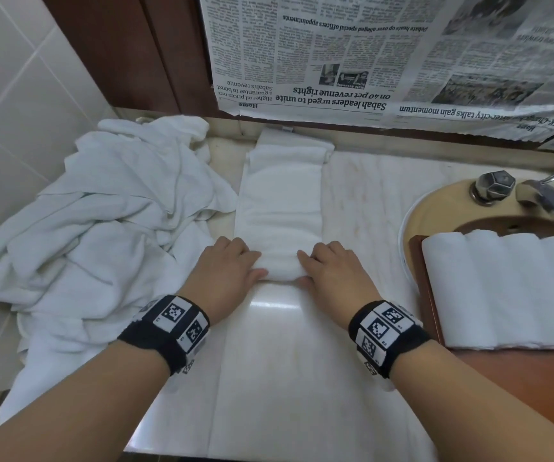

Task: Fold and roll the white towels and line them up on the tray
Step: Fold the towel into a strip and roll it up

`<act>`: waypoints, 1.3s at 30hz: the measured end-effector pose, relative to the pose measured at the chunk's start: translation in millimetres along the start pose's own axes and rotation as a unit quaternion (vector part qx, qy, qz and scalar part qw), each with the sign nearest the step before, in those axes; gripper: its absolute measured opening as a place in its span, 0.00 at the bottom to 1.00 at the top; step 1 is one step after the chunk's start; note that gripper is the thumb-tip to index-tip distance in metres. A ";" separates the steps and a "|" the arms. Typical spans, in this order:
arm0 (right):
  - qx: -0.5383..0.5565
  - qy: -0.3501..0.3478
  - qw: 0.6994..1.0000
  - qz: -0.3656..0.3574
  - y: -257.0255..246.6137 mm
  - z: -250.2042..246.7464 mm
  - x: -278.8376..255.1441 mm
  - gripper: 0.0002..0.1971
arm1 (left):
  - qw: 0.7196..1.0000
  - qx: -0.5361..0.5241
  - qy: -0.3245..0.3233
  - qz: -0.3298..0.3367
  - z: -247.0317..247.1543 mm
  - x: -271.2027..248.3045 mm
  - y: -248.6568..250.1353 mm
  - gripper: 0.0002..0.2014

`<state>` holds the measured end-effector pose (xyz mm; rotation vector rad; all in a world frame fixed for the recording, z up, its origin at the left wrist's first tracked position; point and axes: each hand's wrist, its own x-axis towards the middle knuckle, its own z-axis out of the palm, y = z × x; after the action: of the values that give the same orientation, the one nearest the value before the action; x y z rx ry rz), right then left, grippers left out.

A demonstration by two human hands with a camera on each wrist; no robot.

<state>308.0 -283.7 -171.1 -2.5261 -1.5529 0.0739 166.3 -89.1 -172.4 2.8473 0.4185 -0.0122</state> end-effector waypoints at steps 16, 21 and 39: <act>-0.006 -0.037 0.994 0.101 -5.2 0.7 31.9 0.24 | 0.997 0.020 0.042 -0.058 -1.4 19.2 12.3 0.27; 0.001 -0.115 0.992 0.047 -5.0 -16.2 16.2 0.13 | 0.999 -0.009 0.051 -0.012 3.9 -12.3 2.1 0.22; 0.179 -0.076 0.970 0.148 -28.0 -14.4 -63.9 0.17 | 0.959 -0.212 0.045 -0.181 7.1 -42.9 23.0 0.13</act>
<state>256.2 -330.0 -155.2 -2.4738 -1.0733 0.5477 131.9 -124.2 -171.3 2.3234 0.8448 0.1225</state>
